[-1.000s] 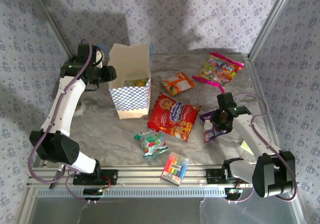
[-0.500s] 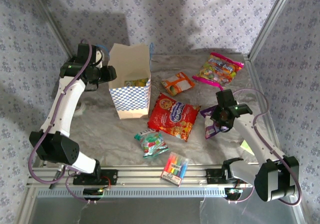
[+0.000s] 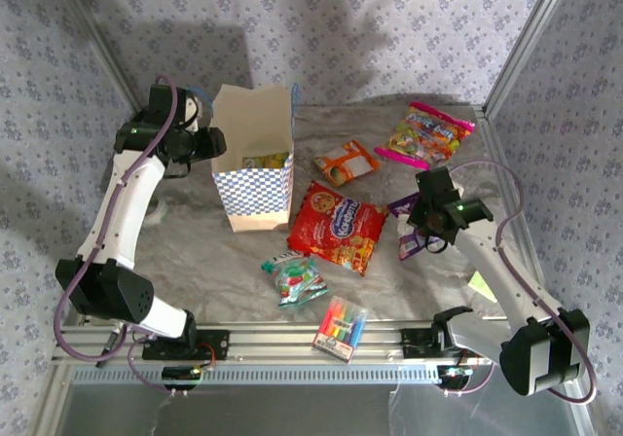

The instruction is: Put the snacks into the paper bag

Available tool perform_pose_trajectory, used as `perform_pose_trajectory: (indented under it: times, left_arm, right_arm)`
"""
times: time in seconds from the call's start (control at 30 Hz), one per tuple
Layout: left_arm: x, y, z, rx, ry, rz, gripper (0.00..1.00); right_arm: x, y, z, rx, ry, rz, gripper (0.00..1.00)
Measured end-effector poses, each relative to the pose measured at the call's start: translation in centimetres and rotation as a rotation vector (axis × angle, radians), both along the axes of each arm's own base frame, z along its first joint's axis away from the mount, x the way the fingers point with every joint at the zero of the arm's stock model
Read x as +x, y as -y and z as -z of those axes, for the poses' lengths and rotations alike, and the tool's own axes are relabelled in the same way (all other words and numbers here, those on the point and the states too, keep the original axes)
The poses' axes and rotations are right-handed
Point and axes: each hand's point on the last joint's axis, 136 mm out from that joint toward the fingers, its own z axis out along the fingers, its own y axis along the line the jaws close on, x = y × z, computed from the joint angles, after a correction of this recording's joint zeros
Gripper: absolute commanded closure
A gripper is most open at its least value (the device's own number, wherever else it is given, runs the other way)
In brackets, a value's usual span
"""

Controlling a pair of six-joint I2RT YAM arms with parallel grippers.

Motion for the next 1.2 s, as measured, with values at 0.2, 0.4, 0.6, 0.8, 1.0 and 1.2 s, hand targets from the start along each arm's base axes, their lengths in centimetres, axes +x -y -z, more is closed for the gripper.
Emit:
perform_pose_trajectory:
  times: [0.2, 0.4, 0.6, 0.8, 1.0, 1.2]
  left_arm:
    - [-0.3, 0.0, -0.6, -0.003, 0.015, 0.0, 0.44]
    - [-0.3, 0.0, -0.6, -0.003, 0.017, 0.001, 0.44]
    - [-0.2, 0.0, -0.7, -0.002, 0.023, 0.004, 0.45]
    - [-0.1, 0.0, -0.6, 0.0, 0.028, 0.011, 0.46]
    - [-0.1, 0.5, 0.0, -0.011, 0.037, 0.044, 0.48]
    - [-0.2, 0.7, -1.1, -0.005, 0.091, 0.076, 0.49]
  right_arm:
    - [0.9, -0.3, -1.9, 0.002, 0.052, -0.004, 1.0]
    - [1.6, -1.1, -3.8, 0.011, 0.1, -0.022, 1.0]
    - [2.2, -1.9, -5.6, 0.014, 0.142, -0.046, 1.0]
    - [3.6, -3.0, -8.9, 0.017, 0.218, -0.094, 1.0]
    - [4.9, -4.3, -12.3, 0.028, 0.304, -0.134, 1.0]
    - [6.7, -6.2, -14.0, 0.013, 0.332, -0.199, 1.0]
